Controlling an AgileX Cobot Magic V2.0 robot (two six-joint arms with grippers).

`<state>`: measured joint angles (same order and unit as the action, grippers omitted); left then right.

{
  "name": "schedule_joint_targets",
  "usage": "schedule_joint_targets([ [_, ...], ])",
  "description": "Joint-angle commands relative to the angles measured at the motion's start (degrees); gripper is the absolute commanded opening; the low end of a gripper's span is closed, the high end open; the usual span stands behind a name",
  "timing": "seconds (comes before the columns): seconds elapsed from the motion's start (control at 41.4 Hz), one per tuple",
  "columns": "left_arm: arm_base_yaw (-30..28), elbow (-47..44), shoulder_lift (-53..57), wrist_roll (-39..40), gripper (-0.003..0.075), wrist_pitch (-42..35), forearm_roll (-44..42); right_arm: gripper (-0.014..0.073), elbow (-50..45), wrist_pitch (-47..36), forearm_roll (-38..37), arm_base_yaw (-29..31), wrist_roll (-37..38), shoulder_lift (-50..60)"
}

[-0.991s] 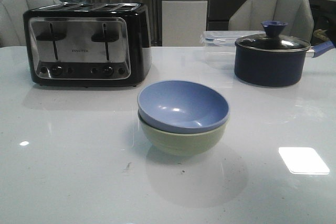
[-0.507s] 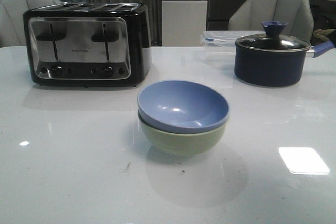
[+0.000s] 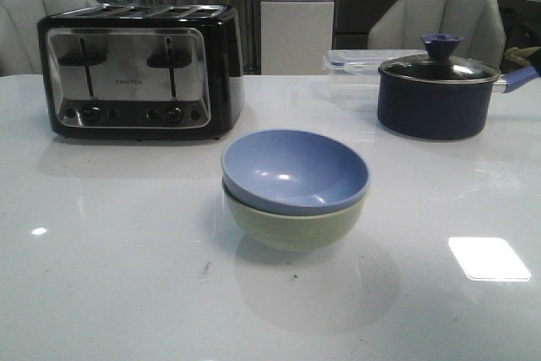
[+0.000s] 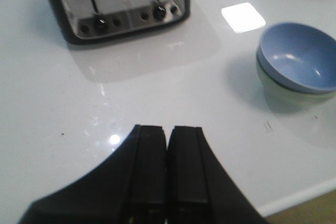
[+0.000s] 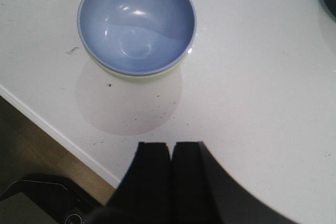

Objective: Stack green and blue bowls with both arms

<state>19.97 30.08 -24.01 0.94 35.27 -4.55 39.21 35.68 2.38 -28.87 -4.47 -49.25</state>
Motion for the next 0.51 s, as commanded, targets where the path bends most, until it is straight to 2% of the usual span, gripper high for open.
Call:
schedule_joint_targets([
  [0.0, -4.3, -3.3, 4.8, -0.9, 0.0093, -11.0, 0.4, 0.0057, 1.6, -3.2, -0.7, 0.0, -0.5, 0.3],
  [0.217, -13.5, -16.4, 15.9, -0.9, 0.0093, -24.8, 0.4, 0.0057, 1.6, -3.2, -0.7, 0.0, -0.5, 0.3],
  [0.483, -18.6, -25.6, 22.7, -0.6, 0.0093, -35.3, 1.8, 0.0057, 1.6, -3.2, -0.7, 0.0, -0.5, 0.3],
])
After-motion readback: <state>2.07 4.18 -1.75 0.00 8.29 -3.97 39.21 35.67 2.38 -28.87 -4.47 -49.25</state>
